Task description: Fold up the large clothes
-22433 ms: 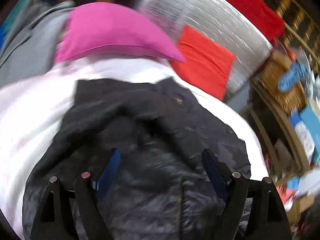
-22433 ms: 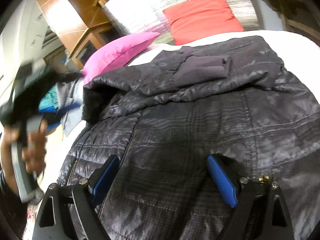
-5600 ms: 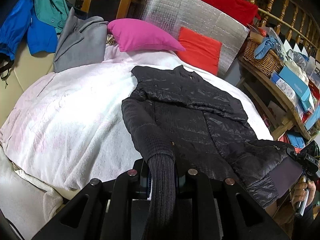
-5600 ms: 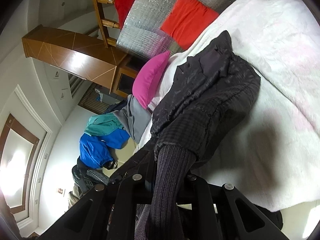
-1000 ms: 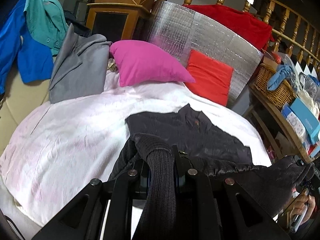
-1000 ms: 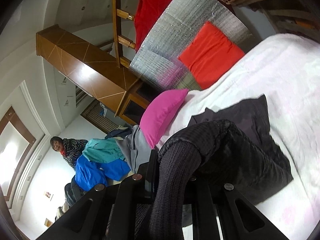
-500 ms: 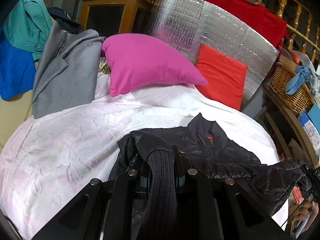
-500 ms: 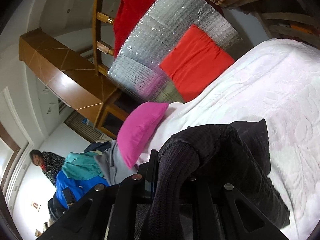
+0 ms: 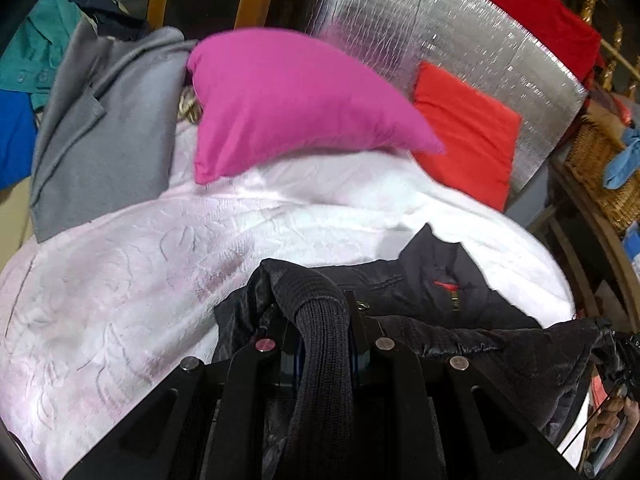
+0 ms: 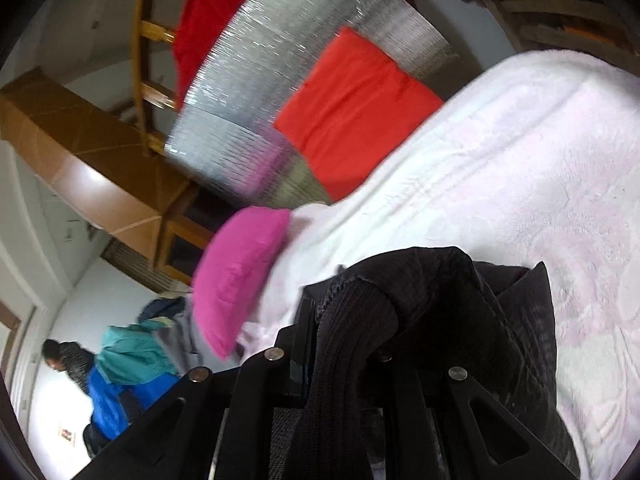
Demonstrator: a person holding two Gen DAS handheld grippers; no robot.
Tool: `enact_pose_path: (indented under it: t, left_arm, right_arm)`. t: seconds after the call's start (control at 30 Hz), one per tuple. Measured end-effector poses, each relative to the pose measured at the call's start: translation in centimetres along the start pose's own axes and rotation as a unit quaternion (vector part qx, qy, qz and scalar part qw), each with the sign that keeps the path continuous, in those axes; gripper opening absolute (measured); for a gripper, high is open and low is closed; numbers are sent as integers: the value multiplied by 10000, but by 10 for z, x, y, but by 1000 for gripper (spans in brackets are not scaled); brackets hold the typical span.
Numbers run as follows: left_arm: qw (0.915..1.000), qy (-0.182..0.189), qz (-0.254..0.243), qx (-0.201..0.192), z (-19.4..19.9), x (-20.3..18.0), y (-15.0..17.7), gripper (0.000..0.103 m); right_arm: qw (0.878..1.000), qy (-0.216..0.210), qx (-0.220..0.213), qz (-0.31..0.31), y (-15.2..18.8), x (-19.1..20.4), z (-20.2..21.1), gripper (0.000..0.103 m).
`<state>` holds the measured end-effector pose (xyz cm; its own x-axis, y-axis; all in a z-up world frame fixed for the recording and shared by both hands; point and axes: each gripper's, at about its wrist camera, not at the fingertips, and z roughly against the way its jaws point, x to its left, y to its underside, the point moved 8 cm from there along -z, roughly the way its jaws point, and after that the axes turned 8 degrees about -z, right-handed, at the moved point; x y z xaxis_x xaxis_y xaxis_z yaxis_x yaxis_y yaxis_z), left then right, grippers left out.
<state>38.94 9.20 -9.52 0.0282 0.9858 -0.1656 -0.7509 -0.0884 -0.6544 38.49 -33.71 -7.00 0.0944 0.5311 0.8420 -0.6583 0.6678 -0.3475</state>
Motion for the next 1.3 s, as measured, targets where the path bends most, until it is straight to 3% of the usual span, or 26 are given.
enact_pose_path:
  t: [0.23,0.53,0.87,1.3]
  left_arm:
    - [9992,-114,14,385,-42,6,3,18]
    - [9998,95,-101,170,-27,-2,-15,18]
    - [9975,-69,-54,703,-87,0,-10,18]
    - [9966,-69,94,816,-100,3,-11,18]
  right_arm:
    - [9989,418,162,-101,-9,-30,-38,13]
    - [9994,271,77,-217,-17,-12,-20,13]
    - [9942,802,277,-668,-28,-58,-69,13]
    - [9920,931,428,-738,-31,-64,-81,13]
